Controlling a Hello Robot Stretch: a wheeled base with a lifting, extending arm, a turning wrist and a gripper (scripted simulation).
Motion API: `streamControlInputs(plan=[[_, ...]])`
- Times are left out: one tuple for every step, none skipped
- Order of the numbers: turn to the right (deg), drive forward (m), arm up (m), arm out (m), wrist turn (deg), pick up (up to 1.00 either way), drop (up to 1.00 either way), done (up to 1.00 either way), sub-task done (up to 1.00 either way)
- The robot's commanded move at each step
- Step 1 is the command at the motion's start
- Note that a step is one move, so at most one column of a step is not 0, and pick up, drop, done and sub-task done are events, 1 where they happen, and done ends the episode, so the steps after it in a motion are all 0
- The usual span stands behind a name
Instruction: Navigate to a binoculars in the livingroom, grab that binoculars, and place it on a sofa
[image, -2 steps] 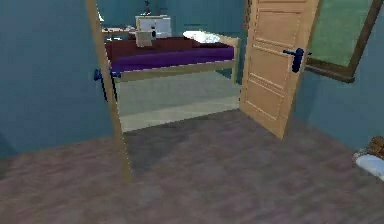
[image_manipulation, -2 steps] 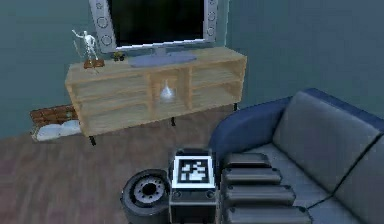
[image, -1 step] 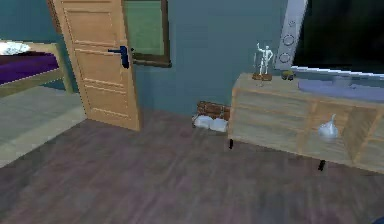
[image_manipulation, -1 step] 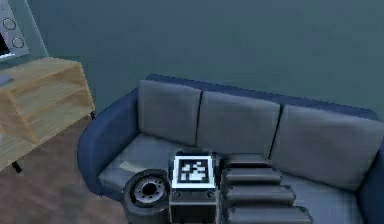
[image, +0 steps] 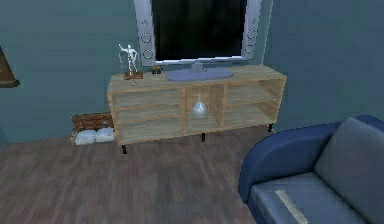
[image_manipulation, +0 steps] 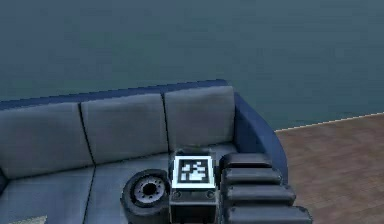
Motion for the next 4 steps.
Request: streamControlInputs(plan=[[0.0, 0.0, 0.0, 0.48, 0.0, 0.0, 0.0, 0.0, 0.0], [0.0, 0.0, 0.0, 0.0, 39.0, 0.0, 0.0, 0.0, 0.0], [0.0, 0.0, -0.44, 0.0, 0.0, 0.0, 0.0, 0.0, 0.0], [0.0, 0.0, -0.32, 0.0, 0.0, 0.0, 0.0, 0.0, 0.0]])
